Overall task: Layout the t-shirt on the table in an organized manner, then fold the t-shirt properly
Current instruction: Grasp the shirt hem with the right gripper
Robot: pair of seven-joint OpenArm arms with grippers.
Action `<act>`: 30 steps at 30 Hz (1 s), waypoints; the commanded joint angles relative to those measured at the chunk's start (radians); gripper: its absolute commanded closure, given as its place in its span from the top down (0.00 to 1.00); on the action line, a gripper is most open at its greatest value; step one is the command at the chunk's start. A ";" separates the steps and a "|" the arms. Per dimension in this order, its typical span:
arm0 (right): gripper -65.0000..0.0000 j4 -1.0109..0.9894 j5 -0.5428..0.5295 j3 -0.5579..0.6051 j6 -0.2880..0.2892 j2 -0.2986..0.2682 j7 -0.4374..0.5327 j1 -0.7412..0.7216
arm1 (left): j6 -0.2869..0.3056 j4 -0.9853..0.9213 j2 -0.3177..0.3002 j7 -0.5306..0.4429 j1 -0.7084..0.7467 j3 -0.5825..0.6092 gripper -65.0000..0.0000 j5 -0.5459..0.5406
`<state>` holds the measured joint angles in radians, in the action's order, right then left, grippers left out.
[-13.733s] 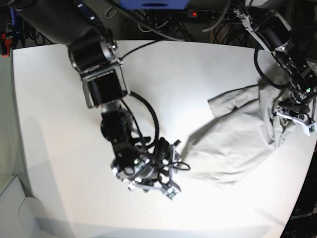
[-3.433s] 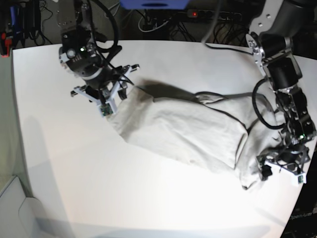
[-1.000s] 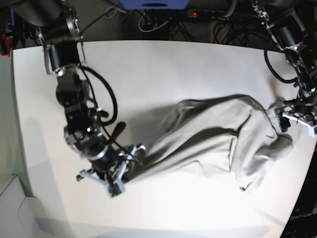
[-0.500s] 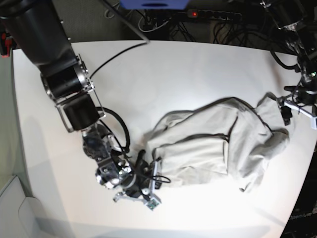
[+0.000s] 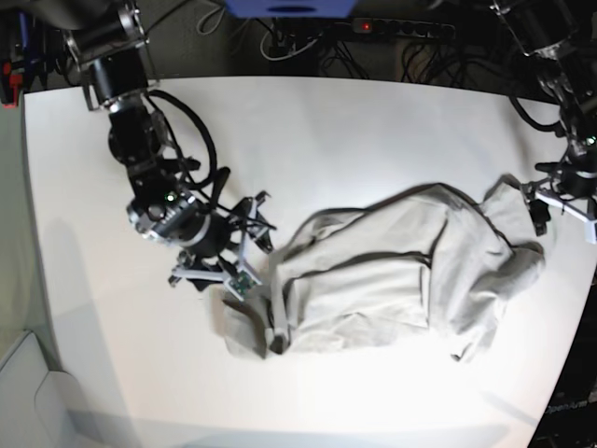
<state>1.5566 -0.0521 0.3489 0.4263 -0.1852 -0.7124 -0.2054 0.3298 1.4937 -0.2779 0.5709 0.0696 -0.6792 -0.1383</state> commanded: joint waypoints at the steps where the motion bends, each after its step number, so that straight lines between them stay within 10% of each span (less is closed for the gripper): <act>1: 0.63 0.003 -0.004 -0.009 0.001 0.000 0.033 -0.019 | -0.002 0.017 -0.021 -0.030 -0.014 -0.004 1.00 -0.008; 24: 0.63 -0.546 -0.004 -0.006 0.015 0.188 0.310 -0.345 | 0.009 0.018 -0.019 -0.030 0.029 -0.145 1.00 -0.010; 30: 0.64 -0.552 -0.005 -0.006 0.214 0.280 0.323 -0.398 | 0.009 0.020 -0.019 -0.030 0.049 -0.153 1.00 -0.007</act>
<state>0.9825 -0.0414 0.3443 0.6197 0.0887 -0.4175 -0.5678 0.3370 1.4944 -0.2768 0.5617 0.1188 -0.8230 -0.1425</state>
